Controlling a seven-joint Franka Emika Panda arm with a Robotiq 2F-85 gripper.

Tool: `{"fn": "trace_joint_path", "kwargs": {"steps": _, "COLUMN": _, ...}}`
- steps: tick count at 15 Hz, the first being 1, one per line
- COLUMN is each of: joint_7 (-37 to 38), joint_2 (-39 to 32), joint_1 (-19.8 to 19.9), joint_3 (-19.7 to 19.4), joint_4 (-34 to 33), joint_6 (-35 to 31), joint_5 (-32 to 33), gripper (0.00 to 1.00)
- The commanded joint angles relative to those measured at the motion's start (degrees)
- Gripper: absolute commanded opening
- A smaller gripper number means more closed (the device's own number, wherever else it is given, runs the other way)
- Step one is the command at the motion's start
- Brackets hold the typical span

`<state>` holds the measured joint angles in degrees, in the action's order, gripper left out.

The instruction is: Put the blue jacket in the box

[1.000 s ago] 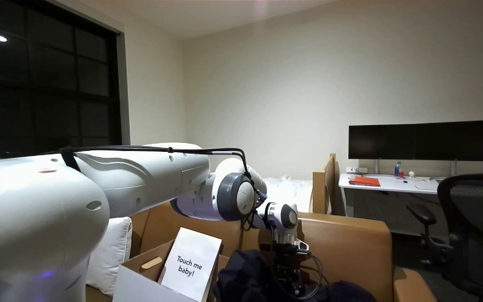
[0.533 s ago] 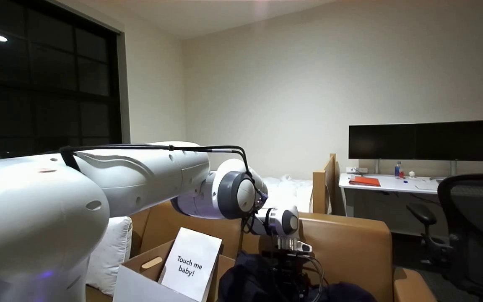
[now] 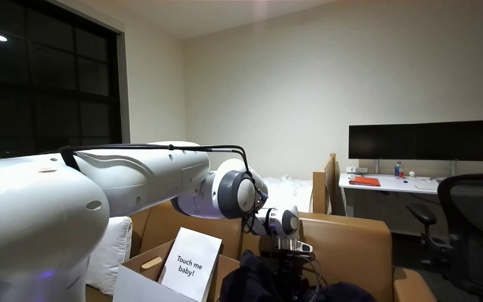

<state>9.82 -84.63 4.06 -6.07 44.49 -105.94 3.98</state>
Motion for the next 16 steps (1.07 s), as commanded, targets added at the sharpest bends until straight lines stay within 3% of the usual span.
{"fn": "trace_joint_path", "kwargs": {"steps": 1, "joint_7": 2.36, "joint_2": 0.01, "joint_1": 1.28, "joint_3": 0.70, "joint_4": -1.00, "joint_6": 1.56, "joint_5": -1.65, "gripper": 0.10}}
{"fn": "trace_joint_path", "kwargs": {"steps": 2, "joint_7": 2.60, "joint_2": 0.03, "joint_1": 1.74, "joint_3": 1.16, "joint_4": -1.75, "joint_6": 3.43, "joint_5": -2.58, "gripper": 0.03}}
{"fn": "trace_joint_path", "kwargs": {"steps": 6, "joint_7": 3.69, "joint_2": 0.06, "joint_1": 5.36, "joint_3": 3.83, "joint_4": -7.48, "joint_6": 12.92, "joint_5": -8.72, "gripper": 0.00}}
{"fn": "trace_joint_path", "kwargs": {"steps": 12, "joint_7": 1.12, "joint_2": 10.78, "joint_1": 11.60, "joint_3": 7.98, "joint_4": -1.73, "joint_6": 18.28, "joint_5": -17.00, "gripper": 0.01}}
{"fn": "trace_joint_path", "kwargs": {"steps": 16, "joint_7": -1.75, "joint_2": 17.40, "joint_1": 11.65, "joint_3": 6.86, "joint_4": 0.44, "joint_6": 19.84, "joint_5": -14.63, "gripper": 0.01}}
